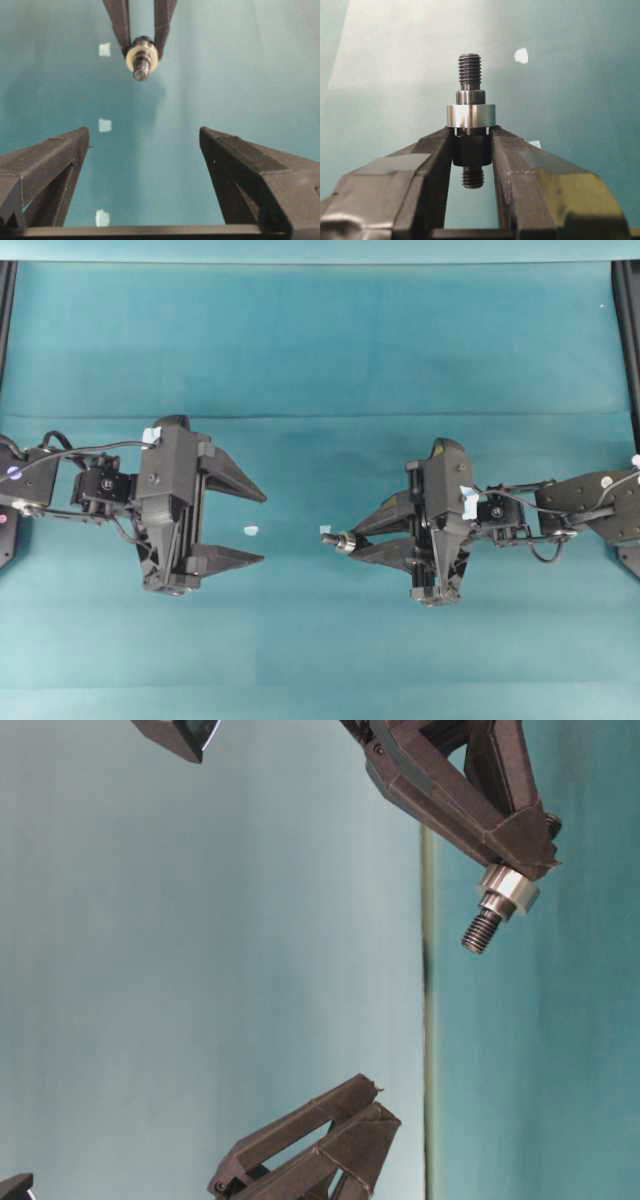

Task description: Insert the washer onto the shaft with both hands.

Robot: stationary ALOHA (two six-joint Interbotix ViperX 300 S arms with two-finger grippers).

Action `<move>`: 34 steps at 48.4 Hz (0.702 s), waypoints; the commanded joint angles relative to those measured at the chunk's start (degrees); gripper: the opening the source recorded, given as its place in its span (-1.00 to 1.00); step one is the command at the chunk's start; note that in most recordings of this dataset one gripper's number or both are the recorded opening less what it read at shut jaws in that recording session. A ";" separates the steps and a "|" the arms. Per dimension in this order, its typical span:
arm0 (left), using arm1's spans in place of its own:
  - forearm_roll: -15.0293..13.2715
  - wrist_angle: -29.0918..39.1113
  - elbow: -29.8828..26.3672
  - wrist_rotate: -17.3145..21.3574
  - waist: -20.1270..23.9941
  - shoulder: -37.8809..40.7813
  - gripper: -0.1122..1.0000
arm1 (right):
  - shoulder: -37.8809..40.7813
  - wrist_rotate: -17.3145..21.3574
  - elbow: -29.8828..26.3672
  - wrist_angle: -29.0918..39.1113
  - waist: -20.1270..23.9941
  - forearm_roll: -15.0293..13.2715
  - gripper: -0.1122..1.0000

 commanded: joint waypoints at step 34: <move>0.09 -0.18 -0.53 0.00 -0.18 -0.88 0.93 | -1.23 0.18 -0.35 -0.26 0.44 0.09 -0.80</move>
